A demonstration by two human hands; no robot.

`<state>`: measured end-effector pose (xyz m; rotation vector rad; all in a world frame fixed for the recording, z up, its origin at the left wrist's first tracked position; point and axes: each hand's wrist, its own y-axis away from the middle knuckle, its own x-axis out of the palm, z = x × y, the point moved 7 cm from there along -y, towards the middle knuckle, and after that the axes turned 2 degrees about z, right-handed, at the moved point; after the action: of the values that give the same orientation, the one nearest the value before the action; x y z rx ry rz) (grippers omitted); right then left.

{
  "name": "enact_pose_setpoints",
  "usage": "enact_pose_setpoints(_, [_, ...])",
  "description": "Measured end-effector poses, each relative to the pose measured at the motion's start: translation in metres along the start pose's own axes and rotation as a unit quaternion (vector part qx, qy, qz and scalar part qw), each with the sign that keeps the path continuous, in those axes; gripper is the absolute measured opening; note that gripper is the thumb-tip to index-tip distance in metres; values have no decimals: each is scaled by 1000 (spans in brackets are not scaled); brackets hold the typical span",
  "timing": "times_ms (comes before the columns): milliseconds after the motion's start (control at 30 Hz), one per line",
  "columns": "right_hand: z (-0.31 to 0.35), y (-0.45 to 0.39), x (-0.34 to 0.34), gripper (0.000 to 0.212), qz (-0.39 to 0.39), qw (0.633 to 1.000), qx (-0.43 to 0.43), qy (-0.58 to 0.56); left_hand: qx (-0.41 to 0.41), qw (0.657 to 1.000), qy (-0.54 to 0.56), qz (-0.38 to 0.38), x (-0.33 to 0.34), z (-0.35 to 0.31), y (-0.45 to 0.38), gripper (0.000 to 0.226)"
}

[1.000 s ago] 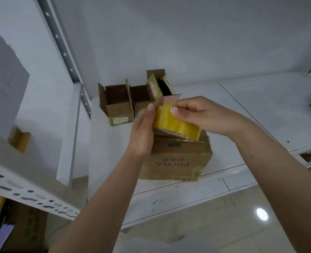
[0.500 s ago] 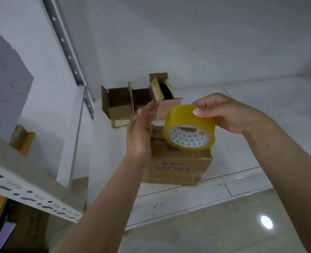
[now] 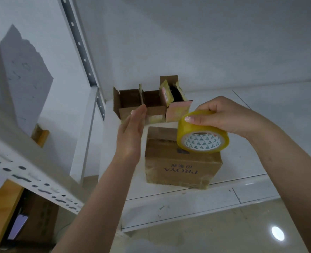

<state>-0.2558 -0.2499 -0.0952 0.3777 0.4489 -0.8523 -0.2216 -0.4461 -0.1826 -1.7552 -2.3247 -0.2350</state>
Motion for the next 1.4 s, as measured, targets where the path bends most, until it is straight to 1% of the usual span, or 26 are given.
enact_pose_setpoints(67, [5,-5,7,18,-14,1000,-10,1,-42,998,-49,-23,-15,14,8,37])
enact_pose_setpoints(100, [6,-7,10,16,-22,1000,-12,2,-67,996,-54,-38,-22,23,12,40])
enact_pose_setpoints(133, [7,-9,12,19,-29,999,-17,6,-82,994,-54,-41,-25,31,15,39])
enact_pose_setpoints(200, [6,-13,13,26,-41,999,-22,16,-99,994,-50,-25,-22,43,18,37])
enact_pose_setpoints(233, [3,-14,13,26,-46,999,-20,19,-105,993,-45,-19,-19,47,18,38])
enact_pose_setpoints(367, [-3,-16,10,15,-61,998,-16,11,-129,991,-44,10,-12,62,18,36])
enact_pose_setpoints(433, [-4,-16,10,12,-69,997,-25,3,-166,986,-18,16,-8,70,21,40])
enact_pose_setpoints(467, [-3,-16,11,10,-72,997,-30,3,-183,983,-5,5,-8,75,22,42])
enact_pose_setpoints(533, [-2,-16,11,17,-76,996,-37,5,-209,977,23,-17,-10,82,23,45])
enact_pose_setpoints(633, [-4,-18,8,14,-85,996,-40,-4,-245,967,62,-11,-10,92,24,48])
enact_pose_setpoints(700, [-4,-18,9,10,-84,996,-38,-12,-272,961,47,-28,-14,105,29,50])
enact_pose_setpoints(767, [-3,-18,10,10,-82,996,-38,-6,-282,958,19,-50,-21,115,32,41])
enact_pose_setpoints(833, [-3,-18,10,11,-82,996,-29,6,-260,965,-17,-42,-25,113,29,32])
enact_pose_setpoints(900, [-2,-17,10,13,-78,997,-23,19,-203,972,-111,-36,-32,95,19,32])
enact_pose_setpoints(967, [-2,-17,10,14,-74,997,-19,29,-91,968,-231,-44,-34,62,6,40])
enact_pose_setpoints(1000, [-2,-17,10,15,-72,996,-17,39,-23,963,-266,-35,-28,42,3,44])
enact_pose_setpoints(1033, [-2,-18,11,17,-71,996,-17,51,45,957,-286,-1,-17,21,2,49])
enact_pose_setpoints(1100, [1,-18,11,20,-67,995,-19,73,160,935,-284,139,17,-9,6,58])
enact_pose_setpoints(1133, [2,-18,11,23,-65,994,-21,83,188,918,-278,213,34,-15,10,66])
enact_pose_setpoints(1167, [4,-18,11,28,-63,994,-22,92,188,901,-280,272,48,-15,13,81])
enact_pose_setpoints(1200, [5,-18,11,35,-61,993,-25,95,175,882,-305,313,58,-11,15,99])
enact_pose_setpoints(1233, [6,-18,11,43,-61,993,-30,94,165,859,-355,330,66,-5,16,114])
enact_pose_setpoints(1267, [6,-17,11,48,-63,993,-36,94,168,832,-418,324,70,-1,16,123])
enact_pose_setpoints(1300, [6,-15,11,48,-65,993,-40,87,175,810,-470,305,71,3,15,127])
enact_pose_setpoints(1333, [6,-13,11,46,-64,995,-43,66,181,800,-496,285,71,5,13,127])
enact_pose_setpoints(1400, [3,-12,10,41,-46,998,-48,-1,179,803,-501,270,68,8,11,123])
